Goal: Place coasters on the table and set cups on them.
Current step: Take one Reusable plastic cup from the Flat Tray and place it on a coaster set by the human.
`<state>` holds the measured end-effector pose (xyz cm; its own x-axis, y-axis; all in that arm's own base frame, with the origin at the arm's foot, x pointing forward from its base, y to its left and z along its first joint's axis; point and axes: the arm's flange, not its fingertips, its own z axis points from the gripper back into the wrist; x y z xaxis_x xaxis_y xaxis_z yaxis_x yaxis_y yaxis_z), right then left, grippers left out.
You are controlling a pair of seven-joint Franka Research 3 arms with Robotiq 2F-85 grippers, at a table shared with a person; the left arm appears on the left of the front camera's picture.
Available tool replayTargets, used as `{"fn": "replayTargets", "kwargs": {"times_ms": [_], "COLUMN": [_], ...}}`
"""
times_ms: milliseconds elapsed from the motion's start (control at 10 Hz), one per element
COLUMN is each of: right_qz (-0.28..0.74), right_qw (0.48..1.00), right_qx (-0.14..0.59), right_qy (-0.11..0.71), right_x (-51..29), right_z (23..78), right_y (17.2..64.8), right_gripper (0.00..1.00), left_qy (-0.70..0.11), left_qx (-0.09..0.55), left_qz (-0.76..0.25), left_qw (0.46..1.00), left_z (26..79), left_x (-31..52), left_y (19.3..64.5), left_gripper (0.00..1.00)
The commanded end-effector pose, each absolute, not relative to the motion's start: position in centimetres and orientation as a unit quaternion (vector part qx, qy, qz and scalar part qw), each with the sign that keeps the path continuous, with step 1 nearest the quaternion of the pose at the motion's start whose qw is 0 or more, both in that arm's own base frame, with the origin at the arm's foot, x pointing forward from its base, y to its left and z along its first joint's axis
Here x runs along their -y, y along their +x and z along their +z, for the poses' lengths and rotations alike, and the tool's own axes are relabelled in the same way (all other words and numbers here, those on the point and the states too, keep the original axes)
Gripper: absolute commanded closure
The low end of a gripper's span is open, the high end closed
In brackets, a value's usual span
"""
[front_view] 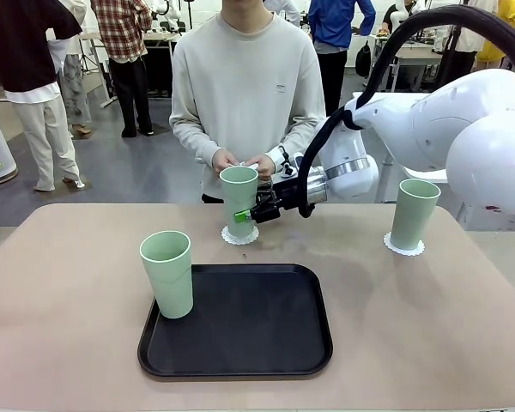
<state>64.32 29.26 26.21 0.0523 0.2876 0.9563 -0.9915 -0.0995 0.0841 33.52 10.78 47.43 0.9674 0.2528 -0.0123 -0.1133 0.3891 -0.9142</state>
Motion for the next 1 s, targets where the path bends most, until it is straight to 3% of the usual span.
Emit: {"fn": "replayTargets", "kwargs": {"times_ms": [0,900], "right_qz": [0.577,0.559], "right_qw": [0.563,0.57], "right_qx": [0.375,0.361], "right_qy": [0.457,0.483], "right_x": [-30.07,-29.75], "right_z": [25.7,25.12], "right_y": [65.88,65.69], "right_gripper": [0.17,0.17], "left_qy": [-0.55,-0.55], "left_qx": [0.07,0.07], "left_qz": [0.103,0.103], "left_qw": [0.826,0.826], "left_z": [47.54,47.54], "left_x": [-10.64,-10.64], "left_y": [33.62,33.62], "left_gripper": [0.0,0.0]}}
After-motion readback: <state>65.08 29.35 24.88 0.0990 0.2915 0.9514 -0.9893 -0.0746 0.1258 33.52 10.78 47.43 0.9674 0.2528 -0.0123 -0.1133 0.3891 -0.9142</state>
